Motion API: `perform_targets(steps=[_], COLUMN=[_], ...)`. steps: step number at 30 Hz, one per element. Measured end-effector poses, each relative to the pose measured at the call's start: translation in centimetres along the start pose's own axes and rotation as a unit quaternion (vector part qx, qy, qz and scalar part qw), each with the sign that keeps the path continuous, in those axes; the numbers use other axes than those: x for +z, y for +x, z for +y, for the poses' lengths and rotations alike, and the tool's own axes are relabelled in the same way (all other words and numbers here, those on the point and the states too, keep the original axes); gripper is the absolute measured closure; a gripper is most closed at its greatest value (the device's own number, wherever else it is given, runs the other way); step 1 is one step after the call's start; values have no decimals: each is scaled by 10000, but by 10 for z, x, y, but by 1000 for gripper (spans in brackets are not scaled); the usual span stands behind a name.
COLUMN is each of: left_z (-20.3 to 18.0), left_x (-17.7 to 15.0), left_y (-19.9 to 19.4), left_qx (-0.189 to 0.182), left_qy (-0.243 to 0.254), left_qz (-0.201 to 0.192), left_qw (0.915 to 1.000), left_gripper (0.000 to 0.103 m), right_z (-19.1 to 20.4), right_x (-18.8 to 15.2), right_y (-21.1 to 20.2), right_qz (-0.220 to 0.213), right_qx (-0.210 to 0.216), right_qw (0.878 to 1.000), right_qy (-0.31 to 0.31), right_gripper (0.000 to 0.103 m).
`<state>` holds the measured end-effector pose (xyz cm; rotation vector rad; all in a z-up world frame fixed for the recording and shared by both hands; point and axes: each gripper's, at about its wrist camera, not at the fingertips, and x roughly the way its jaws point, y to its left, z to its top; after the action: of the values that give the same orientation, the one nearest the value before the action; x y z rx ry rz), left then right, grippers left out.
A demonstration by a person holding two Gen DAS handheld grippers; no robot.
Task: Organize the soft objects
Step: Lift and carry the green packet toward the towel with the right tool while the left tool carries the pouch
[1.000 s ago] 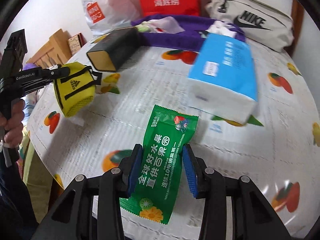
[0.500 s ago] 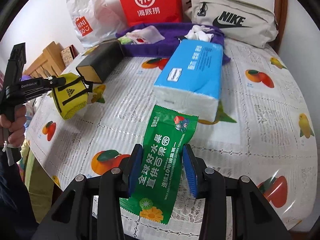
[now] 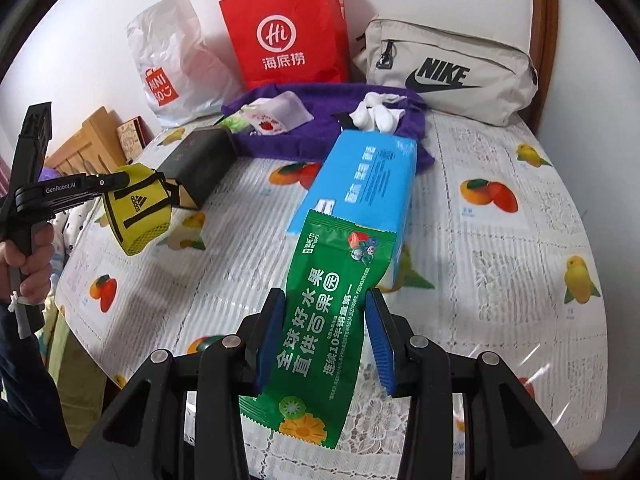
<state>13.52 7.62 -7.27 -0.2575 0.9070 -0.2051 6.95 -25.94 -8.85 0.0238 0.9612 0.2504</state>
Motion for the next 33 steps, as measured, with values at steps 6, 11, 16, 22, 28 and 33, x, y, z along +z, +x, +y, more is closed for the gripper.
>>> perform_targets(steps=[6,11,16,22,28,33], left_z=[-3,-5,-7,-9,-11,-13], left_x=[14,28,42,62,76,89], left_y=[-2,1,6,18,28,38], left_qx=[70,113,139,179,153,151], left_qy=[13,38,64,55,83,108], left_qz=[-64,-74,-77,-71,-60,-29], left_qw=[10000,9999,9999,9998,9998,9998], left_gripper=[86,86,86,86,86,86], right_z=[-2,-8,-14,-21,-25,-26], right_x=[19,40,59,83,111,132], right_y=[3,8,16,25,37,51], right_qz=[-65,-116,-132,-180,-225,-224], right_qx=[9,-20,-18,-61,-54,16], right_qw=[10000,9999,9999,9998,9997,9997], right_qy=[-11,-19,1,0,-51,-36], right_gripper=[62,62,62,62,62,62])
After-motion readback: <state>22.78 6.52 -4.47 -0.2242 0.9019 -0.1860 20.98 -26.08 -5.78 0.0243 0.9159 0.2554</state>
